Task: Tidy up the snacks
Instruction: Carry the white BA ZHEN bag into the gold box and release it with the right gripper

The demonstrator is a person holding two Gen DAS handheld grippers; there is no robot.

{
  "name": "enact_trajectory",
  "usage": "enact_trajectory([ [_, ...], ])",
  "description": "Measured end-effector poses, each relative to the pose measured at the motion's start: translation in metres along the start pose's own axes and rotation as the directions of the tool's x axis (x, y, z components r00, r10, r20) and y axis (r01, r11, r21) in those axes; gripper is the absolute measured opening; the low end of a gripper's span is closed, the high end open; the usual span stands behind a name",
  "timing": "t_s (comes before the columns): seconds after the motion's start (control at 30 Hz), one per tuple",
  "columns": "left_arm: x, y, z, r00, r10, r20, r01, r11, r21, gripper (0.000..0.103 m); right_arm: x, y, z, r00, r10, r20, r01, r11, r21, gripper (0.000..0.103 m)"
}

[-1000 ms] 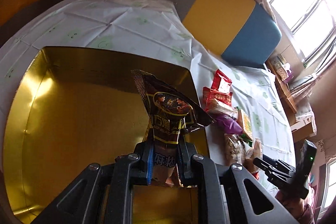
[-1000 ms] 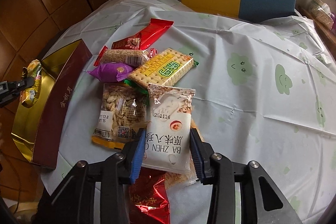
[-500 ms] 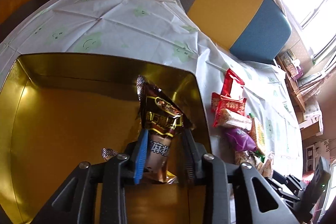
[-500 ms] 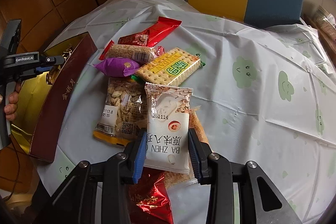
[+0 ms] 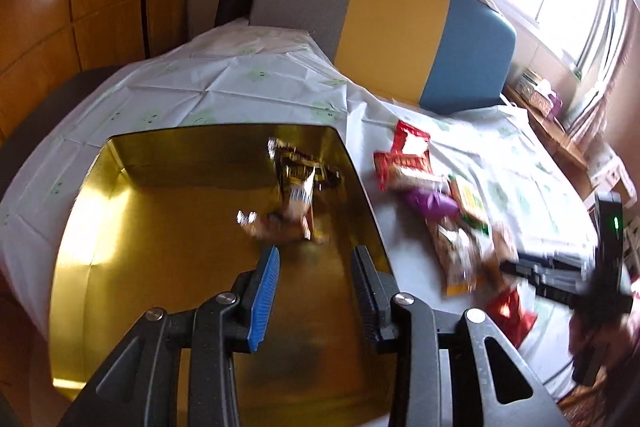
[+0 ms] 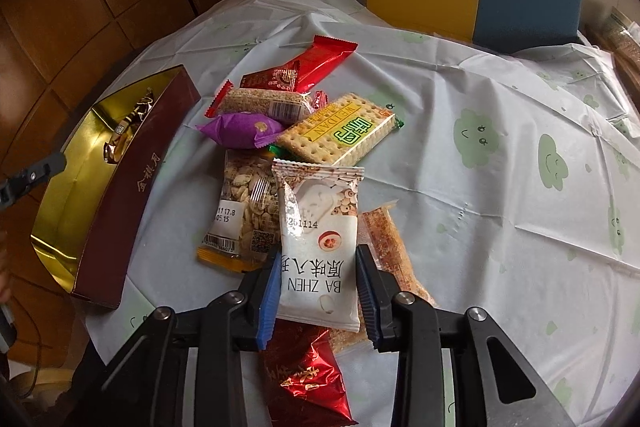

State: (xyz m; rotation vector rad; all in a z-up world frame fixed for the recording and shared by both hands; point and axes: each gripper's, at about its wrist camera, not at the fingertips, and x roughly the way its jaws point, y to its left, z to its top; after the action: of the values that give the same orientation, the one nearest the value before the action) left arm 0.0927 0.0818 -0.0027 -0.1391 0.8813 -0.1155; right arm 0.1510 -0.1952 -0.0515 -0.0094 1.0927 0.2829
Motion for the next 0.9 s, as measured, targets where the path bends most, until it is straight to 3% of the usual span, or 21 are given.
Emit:
enact_trajectory([
  [0.2,-0.02,0.004,-0.03,1.0,0.031,0.0,-0.031,0.999,0.016,0.037,0.002,0.007,-0.004,1.0,-0.018,-0.016,0.018,1.0,-0.02,0.035],
  [0.4,-0.034,0.02,-0.041,0.994,0.107,0.037,-0.107,0.994,0.003,0.037,-0.032,0.018,0.006,0.997,0.06,0.044,-0.062,0.998,0.032,0.035],
  [0.5,-0.038,0.035,-0.042,0.991,0.129,0.045,-0.126,0.99,-0.057,0.037,-0.048,0.052,0.016,0.99,0.12,0.076,-0.12,0.993,-0.006,0.035],
  [0.67,-0.045,0.056,-0.044,0.984,0.166,0.057,-0.158,0.979,-0.131,0.037,-0.048,0.135,0.028,0.977,0.205,0.056,-0.196,0.971,-0.14,0.035],
  [0.9,-0.059,0.079,-0.046,0.977,0.192,0.092,-0.172,0.967,-0.19,0.037,-0.003,0.228,0.037,0.98,0.191,-0.061,-0.2,0.941,-0.271,0.035],
])
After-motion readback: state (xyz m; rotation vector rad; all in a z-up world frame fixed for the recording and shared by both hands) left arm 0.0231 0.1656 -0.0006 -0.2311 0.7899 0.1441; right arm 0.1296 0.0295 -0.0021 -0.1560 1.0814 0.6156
